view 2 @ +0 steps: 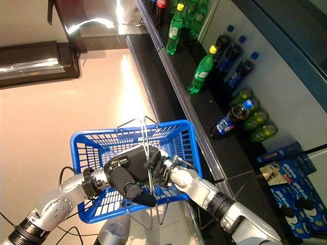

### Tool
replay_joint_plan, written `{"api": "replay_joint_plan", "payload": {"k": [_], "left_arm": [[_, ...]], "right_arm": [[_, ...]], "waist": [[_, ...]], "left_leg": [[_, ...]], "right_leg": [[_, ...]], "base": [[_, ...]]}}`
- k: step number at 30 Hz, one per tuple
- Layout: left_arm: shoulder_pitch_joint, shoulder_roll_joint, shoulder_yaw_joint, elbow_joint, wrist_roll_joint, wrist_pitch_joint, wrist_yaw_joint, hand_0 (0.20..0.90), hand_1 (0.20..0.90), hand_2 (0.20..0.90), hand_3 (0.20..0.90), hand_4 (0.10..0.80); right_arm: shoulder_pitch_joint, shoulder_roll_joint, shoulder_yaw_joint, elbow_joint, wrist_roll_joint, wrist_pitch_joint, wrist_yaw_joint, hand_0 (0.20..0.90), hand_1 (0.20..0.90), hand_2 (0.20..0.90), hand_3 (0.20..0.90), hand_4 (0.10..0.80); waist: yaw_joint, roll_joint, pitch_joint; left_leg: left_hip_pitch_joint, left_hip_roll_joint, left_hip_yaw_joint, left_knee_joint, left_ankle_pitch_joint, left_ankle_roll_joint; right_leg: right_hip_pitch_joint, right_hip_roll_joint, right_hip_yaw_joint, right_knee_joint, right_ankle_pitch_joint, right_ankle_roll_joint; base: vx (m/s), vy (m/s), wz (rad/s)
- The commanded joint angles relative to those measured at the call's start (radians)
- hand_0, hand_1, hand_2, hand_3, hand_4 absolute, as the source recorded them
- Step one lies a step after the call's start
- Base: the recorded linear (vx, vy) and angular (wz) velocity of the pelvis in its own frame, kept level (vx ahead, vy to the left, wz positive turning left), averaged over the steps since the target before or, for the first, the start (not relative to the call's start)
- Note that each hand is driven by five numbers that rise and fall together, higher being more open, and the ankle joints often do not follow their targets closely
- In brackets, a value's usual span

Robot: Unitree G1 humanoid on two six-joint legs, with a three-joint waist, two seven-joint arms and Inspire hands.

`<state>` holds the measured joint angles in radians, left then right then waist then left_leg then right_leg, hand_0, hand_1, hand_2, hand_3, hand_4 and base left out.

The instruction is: Pick up the drink and place into the basket.

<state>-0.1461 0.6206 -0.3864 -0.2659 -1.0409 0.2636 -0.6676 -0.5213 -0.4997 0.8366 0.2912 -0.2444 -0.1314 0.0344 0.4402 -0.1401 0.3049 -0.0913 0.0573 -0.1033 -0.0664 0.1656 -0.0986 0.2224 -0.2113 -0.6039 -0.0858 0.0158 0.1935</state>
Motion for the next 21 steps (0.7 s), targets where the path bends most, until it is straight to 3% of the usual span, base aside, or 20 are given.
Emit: {"api": "replay_joint_plan", "payload": {"k": [1,13,21], "left_arm": [[-0.191,-0.180,-0.055,-0.237,-0.202,-0.091,-0.179,0.300,0.300,0.300,0.200,0.100],[-0.178,-0.226,-0.095,-0.229,-0.362,0.095,-0.209,0.300,0.300,0.300,0.200,0.100],[-0.189,-0.236,-0.112,-0.231,-0.345,0.109,-0.231,0.300,0.300,0.300,0.200,0.100]], "right_arm": [[-0.156,0.021,0.042,-0.054,-0.070,-0.072,-0.064,0.300,0.300,0.300,0.200,0.100],[-0.205,0.031,0.089,-0.023,-0.138,-0.050,-0.108,0.300,0.300,0.300,0.200,0.100],[-0.206,0.040,0.090,-0.021,-0.147,-0.041,-0.116,0.300,0.300,0.300,0.200,0.100]], "waist": [[0.011,0.006,-0.189],[0.021,-0.009,-0.183],[0.017,-0.011,-0.182]], "left_leg": [[0.028,-0.014,-0.107,-0.021,-0.056,-0.009],[0.019,-0.018,-0.117,-0.021,-0.058,-0.007],[0.015,-0.016,-0.111,-0.021,-0.061,-0.004]], "right_leg": [[-0.003,0.038,0.026,0.057,-0.025,-0.038],[-0.012,0.044,0.025,0.053,-0.020,-0.040],[-0.019,0.043,0.026,0.054,-0.018,-0.038]], "base": [[0.000,0.000,0.00],[0.003,-0.010,0.04],[0.000,-0.007,0.05]]}}
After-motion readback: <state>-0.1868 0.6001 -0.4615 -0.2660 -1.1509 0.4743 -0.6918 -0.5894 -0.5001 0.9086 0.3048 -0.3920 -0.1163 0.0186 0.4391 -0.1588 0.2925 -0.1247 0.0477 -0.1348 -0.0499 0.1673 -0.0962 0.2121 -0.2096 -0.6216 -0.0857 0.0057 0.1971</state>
